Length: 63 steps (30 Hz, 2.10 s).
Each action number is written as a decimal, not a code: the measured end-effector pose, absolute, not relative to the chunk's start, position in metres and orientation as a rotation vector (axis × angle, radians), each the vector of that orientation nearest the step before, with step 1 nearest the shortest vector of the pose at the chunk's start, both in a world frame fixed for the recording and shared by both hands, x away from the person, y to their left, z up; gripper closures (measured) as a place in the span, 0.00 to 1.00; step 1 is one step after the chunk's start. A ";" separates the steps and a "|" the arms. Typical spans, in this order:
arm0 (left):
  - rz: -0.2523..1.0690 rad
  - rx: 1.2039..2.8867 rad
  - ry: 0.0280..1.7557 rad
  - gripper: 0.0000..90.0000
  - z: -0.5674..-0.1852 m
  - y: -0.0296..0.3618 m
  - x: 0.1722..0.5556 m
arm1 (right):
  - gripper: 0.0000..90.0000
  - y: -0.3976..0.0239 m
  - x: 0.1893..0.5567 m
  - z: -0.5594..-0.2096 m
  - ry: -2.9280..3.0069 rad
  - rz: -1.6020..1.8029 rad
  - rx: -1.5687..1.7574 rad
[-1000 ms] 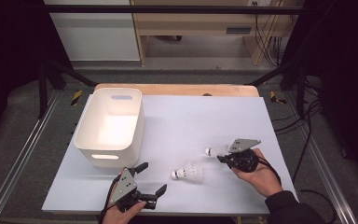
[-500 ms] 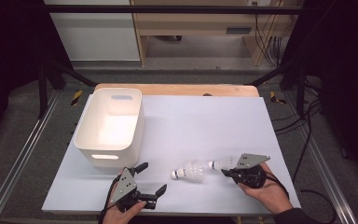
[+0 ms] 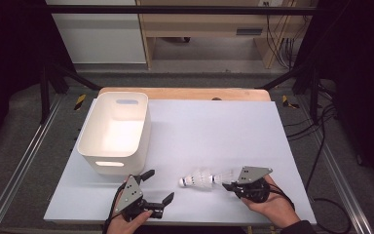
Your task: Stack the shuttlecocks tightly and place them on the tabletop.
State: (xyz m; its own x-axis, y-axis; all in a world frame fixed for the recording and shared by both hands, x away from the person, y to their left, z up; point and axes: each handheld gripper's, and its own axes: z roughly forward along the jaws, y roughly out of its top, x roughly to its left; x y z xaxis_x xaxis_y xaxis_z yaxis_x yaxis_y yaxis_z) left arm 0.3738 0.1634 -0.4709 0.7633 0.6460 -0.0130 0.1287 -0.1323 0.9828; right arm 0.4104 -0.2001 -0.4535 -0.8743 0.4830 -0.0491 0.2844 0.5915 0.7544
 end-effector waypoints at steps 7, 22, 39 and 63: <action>0.499 1.670 0.622 0.03 -0.471 0.164 0.374 | 1.00 -0.193 0.411 -0.453 2.584 1.157 0.607; 0.500 1.672 0.621 0.03 -0.471 0.164 0.374 | 1.00 -0.177 0.415 -0.455 2.610 1.156 0.551; 0.496 1.676 0.614 0.03 -0.471 0.163 0.373 | 1.00 -0.163 0.420 -0.461 2.626 1.188 0.510; 0.494 1.679 0.611 0.03 -0.471 0.162 0.373 | 0.78 -0.163 0.421 -0.466 2.628 1.139 0.541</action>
